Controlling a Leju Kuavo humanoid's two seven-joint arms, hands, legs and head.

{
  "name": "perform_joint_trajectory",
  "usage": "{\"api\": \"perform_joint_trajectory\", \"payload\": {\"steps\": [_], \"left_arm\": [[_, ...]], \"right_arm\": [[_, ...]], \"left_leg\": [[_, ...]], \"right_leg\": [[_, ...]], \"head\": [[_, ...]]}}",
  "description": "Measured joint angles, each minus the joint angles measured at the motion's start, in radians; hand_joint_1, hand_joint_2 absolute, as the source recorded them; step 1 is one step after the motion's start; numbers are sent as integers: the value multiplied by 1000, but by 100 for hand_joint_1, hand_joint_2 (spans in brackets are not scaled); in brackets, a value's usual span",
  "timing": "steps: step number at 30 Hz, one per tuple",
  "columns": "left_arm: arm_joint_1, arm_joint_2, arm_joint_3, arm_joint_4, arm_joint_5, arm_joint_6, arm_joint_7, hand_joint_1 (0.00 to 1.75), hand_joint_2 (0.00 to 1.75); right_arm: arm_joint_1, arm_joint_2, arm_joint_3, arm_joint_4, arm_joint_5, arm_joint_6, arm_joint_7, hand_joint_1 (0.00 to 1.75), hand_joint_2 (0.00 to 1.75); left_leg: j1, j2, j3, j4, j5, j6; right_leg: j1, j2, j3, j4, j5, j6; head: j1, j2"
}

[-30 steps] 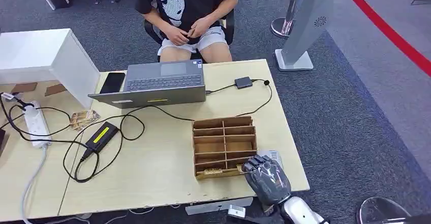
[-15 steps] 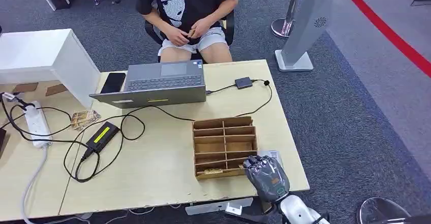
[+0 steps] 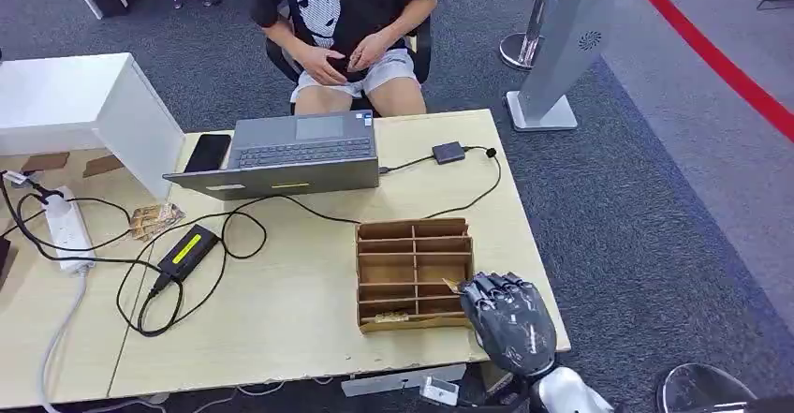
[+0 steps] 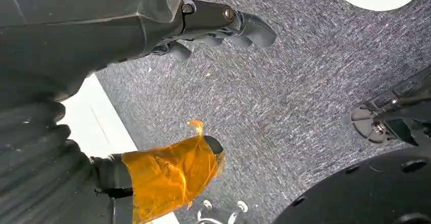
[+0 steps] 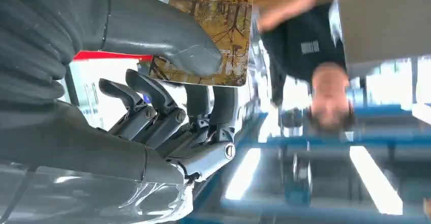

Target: Pass the card to the sensor for recognition and then transmit it.

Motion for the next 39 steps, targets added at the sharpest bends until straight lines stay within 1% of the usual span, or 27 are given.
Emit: {"api": "perform_joint_trajectory", "payload": {"steps": [3, 5, 7, 9, 11, 12, 16, 21, 23, 26, 28, 33, 35, 38, 39], "left_arm": [[1, -2, 13, 0, 5, 4, 0, 0, 175], [1, -5, 19, 0, 0, 7, 0, 0, 175], [0, -5, 19, 0, -10, 6, 0, 0, 175], [-3, -5, 19, 0, -29, -2, 0, 0, 175], [-6, -5, 17, 0, -38, -6, -2, 0, 175], [-9, -4, 16, 0, -40, -12, -6, 0, 175], [-23, 0, -8, 0, -45, -27, -12, 0, 175], [-28, 6, -47, 0, -45, -42, -18, 0, 175], [-29, 8, -62, 0, -45, -43, -18, 0, 175], [-29, 9, -78, 0, -45, -44, -18, 0, 175], [-29, 10, -85, 0, -45, -45, -18, 0, 175], [-29, 11, -92, 0, -45, -45, -18, 0, 175], [-29, 11, -96, 0, -45, -46, -19, 0, 175], [-29, 11, -101, 0, -45, -51, -20, 0, 175], [-29, 11, -102, 0, -45, -51, -20, 0, 175]], "right_arm": [[37, 0, -36, -109, -70, -33, -28, 175, 175], [44, 1, -55, -166, -157, -22, -65, 175, 175], [16, 15, -62, -190, -230, 26, -86, 175, 175], [-48, 38, -66, -176, -312, 98, -100, 175, 175], [-122, 61, -66, -131, -370, 141, -115, 175, 175], [-164, 75, -67, -99, -402, 160, -123, 175, 175], [-368, 133, -71, 69, -492, 248, -126, 175, 175], [-591, 200, -86, 288, -553, 309, -77, 175, 175], [-655, 222, -92, 362, -569, 324, -65, 175, 175], [-713, 246, -98, 437, -572, 326, -63, 175, 175], [-733, 257, -102, 471, -572, 325, -63, 175, 175], [-753, 270, -105, 519, -572, 326, -63, 175, 175], [-765, 282, -105, 545, -574, 342, -56, 175, 175], [-774, 310, -102, 587, -582, 349, -65, 175, 175], [-774, 319, -97, 597, -578, 349, -67, 10, 175]], "left_leg": [[0, 0, 0, 0, 0, 0], [0, 1, -1, 0, 0, 0], [0, 3, -1, 0, 0, 0], [0, 5, 0, 0, 0, 0], [0, 5, 0, 0, 2, -2], [0, 5, 0, 0, 3, -1], [1, 5, 0, 0, 7, -3], [1, 5, -1, 0, 9, -3], [1, 4, -1, 0, 10, -3], [1, 3, -1, 0, 9, -3], [1, 3, -2, 0, 9, -3], [1, 3, -3, 0, 9, -3], [1, 1, -4, 0, 9, -3], [1, -1, -5, 0, 9, -3], [1, -2, -6, 0, 9, -3]], "right_leg": [[0, 0, 0, 0, 0, 0], [0, 0, 0, 0, 0, 0], [0, 3, 0, 0, 0, 0], [0, 4, 0, 0, 1, -1], [0, 5, 0, 0, 3, 0], [0, 5, 0, 0, 4, 0], [0, 5, -1, 1, 7, -2], [0, 5, -2, 2, 8, -3], [0, 5, -2, 2, 8, -3], [0, 4, -2, 2, 7, -3], [0, 4, -3, 2, 7, -3], [0, 3, -4, 2, 7, -2], [0, 2, -4, 2, 7, -2], [0, -1, -4, 2, 7, -2], [0, -1, -5, 2, 6, -2]], "head": [[0, 0], [0, 0], [0, 0], [0, 0], [0, 0], [0, 0], [0, 0], [0, 0], [0, 0], [0, 0], [0, 0], [0, 0], [0, 0], [0, 0], [0, 0]]}}
